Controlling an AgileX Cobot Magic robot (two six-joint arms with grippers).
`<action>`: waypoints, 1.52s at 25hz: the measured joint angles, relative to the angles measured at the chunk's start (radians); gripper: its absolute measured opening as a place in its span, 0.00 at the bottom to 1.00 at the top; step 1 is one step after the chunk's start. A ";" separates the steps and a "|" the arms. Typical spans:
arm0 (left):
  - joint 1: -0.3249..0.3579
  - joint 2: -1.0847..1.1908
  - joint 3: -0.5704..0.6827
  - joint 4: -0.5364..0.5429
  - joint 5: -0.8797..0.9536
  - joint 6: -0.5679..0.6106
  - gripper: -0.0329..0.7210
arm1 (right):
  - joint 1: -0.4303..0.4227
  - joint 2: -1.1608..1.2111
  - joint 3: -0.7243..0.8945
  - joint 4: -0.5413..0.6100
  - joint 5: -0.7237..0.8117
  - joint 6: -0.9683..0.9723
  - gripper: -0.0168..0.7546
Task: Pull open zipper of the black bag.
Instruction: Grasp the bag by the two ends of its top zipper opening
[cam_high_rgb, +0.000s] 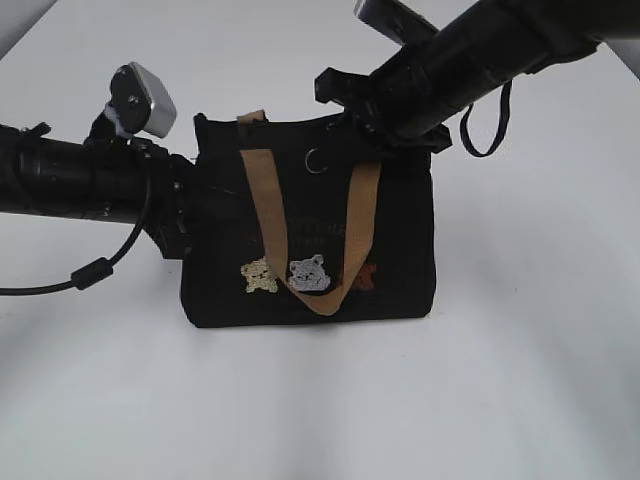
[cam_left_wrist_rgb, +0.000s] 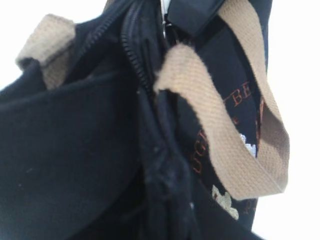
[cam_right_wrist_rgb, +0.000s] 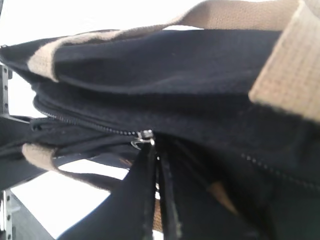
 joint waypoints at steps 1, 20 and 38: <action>0.000 0.000 0.000 0.000 0.002 0.000 0.13 | 0.000 -0.005 0.000 -0.012 0.006 0.000 0.02; 0.000 0.000 0.000 0.001 0.007 0.000 0.13 | -0.126 -0.153 0.001 -0.207 0.080 0.036 0.02; 0.000 0.000 0.000 0.002 0.008 0.000 0.13 | -0.015 -0.064 0.001 -0.029 0.122 0.002 0.67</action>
